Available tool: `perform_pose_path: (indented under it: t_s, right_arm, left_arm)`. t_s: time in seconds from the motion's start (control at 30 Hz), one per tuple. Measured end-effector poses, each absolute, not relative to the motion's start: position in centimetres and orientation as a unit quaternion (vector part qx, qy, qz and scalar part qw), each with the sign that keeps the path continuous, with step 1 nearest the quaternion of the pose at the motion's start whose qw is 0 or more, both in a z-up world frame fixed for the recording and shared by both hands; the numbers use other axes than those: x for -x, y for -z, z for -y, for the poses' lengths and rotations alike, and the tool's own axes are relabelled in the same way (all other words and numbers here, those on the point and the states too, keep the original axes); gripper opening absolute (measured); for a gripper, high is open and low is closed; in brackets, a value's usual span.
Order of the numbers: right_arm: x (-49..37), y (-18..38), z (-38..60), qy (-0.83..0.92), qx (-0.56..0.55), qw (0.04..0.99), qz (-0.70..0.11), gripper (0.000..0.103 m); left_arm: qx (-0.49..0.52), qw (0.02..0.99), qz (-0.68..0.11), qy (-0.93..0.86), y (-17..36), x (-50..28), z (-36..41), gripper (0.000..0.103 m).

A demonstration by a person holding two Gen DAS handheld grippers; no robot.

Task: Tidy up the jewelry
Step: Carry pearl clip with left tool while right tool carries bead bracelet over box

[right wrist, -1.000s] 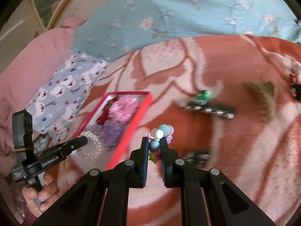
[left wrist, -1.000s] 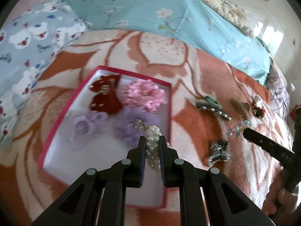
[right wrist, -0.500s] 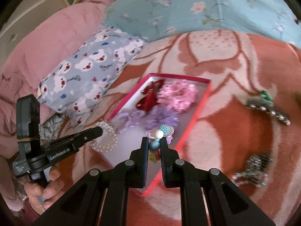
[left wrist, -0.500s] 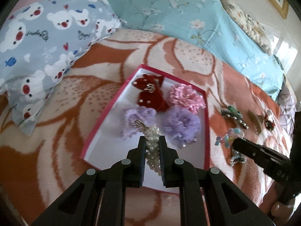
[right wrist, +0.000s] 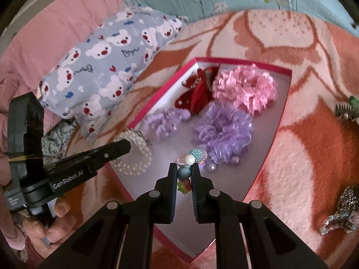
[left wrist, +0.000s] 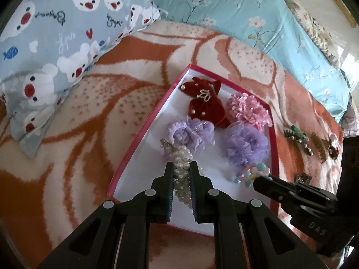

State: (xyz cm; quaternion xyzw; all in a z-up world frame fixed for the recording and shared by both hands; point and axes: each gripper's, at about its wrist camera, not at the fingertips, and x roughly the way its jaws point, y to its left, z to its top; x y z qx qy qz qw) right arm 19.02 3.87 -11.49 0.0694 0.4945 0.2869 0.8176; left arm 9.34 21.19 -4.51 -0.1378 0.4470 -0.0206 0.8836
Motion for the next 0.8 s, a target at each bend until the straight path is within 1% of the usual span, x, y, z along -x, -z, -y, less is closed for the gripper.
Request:
perform_pose_path:
  t_s: [0.5, 0.63, 0.7, 0.8]
  right_arm:
    - [-19.4, 13.5, -3.8, -0.278, -0.063, 0.804, -0.522, 0.011]
    - [-19.4, 13.5, -3.8, -0.278, -0.065, 0.804, -0.522, 0.015]
    - [-19.3, 13.4, -3.7, -0.274, -0.065, 0.806, -0.521, 0.015]
    - [-19.2, 13.4, -3.5, -0.272, -0.063, 0.807, -0.52, 0.014]
  left_arm:
    - [0.134, 0.874, -0.468, 0.008, 6.5, -10.2, -21.3, 0.013]
    - [0.138, 0.87, -0.473, 0.003, 6.7, -10.3, -21.5, 0.013]
    - [0.14, 0.87, -0.474, 0.001, 6.8, -10.3, -21.6, 0.013]
    - [0.136, 0.869, -0.476, -0.005, 6.8, -10.3, -21.6, 0.017]
